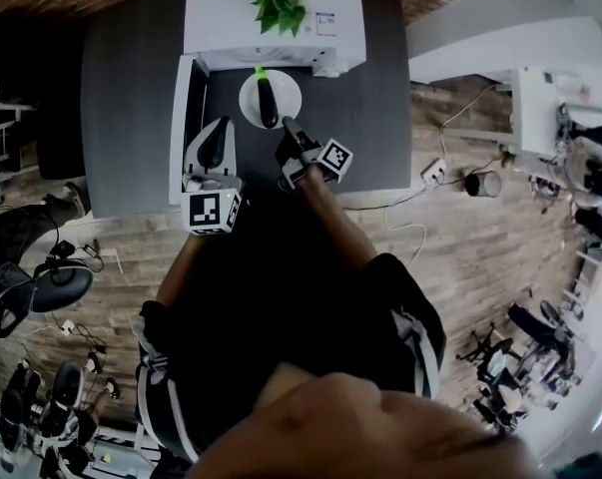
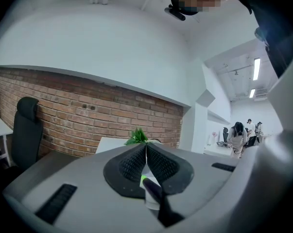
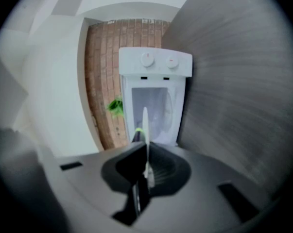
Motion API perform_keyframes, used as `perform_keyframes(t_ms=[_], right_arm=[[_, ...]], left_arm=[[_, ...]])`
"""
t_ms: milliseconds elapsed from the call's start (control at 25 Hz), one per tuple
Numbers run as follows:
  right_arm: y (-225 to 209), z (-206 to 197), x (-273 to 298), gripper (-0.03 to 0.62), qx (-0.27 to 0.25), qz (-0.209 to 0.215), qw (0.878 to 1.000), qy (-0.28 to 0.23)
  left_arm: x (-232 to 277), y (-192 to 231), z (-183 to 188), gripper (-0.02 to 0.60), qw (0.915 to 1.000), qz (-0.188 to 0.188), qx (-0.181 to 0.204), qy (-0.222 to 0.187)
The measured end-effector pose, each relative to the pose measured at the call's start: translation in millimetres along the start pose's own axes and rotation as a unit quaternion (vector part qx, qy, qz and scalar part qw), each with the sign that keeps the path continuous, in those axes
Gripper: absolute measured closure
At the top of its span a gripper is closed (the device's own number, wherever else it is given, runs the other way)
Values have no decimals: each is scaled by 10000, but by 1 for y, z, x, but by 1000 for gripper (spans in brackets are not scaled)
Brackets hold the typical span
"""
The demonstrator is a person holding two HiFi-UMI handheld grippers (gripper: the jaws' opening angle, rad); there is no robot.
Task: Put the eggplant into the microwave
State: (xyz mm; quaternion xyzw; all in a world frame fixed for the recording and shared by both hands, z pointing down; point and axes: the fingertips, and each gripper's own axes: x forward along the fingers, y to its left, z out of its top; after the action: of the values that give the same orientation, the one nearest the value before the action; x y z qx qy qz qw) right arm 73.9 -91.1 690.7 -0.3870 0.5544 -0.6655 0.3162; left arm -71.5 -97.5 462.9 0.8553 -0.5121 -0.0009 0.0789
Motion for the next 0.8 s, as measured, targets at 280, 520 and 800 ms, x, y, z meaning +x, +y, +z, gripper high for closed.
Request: perform_keyframes(t_ms=[280, 520, 800], right_arm=[[-6, 12, 23, 556, -42, -14, 10000, -39], [-14, 26, 38, 556, -82, -59, 9999, -90], [-25, 39, 57, 556, -77, -67, 9998, -142]], left_arm=[[9, 9, 7, 540, 10000, -5, -16, -30], [18, 11, 9, 540, 10000, -29, -7, -61], [26, 20, 10, 540, 10000, 40, 24, -64]])
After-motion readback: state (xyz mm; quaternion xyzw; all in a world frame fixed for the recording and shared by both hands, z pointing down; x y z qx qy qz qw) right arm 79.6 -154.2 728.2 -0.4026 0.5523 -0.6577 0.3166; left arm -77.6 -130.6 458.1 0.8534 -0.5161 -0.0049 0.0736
